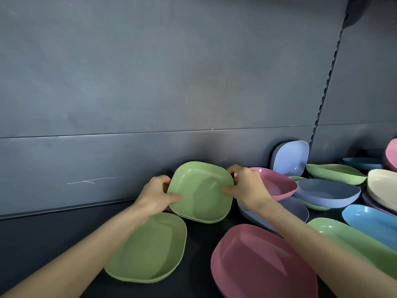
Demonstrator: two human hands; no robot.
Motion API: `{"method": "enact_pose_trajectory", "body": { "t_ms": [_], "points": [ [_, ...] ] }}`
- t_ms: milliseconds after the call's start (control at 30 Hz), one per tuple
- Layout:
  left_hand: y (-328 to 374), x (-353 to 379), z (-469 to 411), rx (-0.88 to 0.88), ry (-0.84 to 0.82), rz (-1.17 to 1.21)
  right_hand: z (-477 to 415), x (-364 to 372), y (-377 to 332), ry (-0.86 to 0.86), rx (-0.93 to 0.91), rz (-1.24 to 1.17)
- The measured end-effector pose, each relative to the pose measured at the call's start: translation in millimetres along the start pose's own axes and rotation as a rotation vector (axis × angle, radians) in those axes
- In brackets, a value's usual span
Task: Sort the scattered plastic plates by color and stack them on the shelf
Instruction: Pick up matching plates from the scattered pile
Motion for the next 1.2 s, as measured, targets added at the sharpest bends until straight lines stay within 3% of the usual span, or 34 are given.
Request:
{"method": "enact_pose_trajectory", "body": {
  "t_ms": [167, 333, 533, 800, 1033, 1200],
  "points": [
    [4, -2, 4, 0.031, 0.043, 0.055, 1, 2, -5, -0.055, -0.011, -0.148],
    [17, -4, 11, 0.101, 0.073, 0.031, 0, 4, 3, -0.036, 0.033, -0.14],
    [21, -3, 15, 0.135, 0.087, -0.232, -7, 12, 12, -0.045, 0.066, -0.031],
    [3, 5, 7, 0.064, 0.022, -0.311, -12, 31, 7, -0.187, 0.012, 0.141],
    [-4, 5, 5, 0.011, -0.063, -0.464, -11, 30, 4, -0.194, -0.011, 0.221],
    [19, -6, 12, 0.128, 0.04, -0.601, -4, 10, -9, -0.15, -0.074, 0.197]
  ]
}}
Point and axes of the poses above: each hand's wrist, its own z-axis away from the middle knuckle, its own x-axis out of the palm, y = z × x, the point moved 9 cm from there along -z, towards the middle knuckle, and after that the axes turned 5 degrees about -x, right-handed, at the moved point
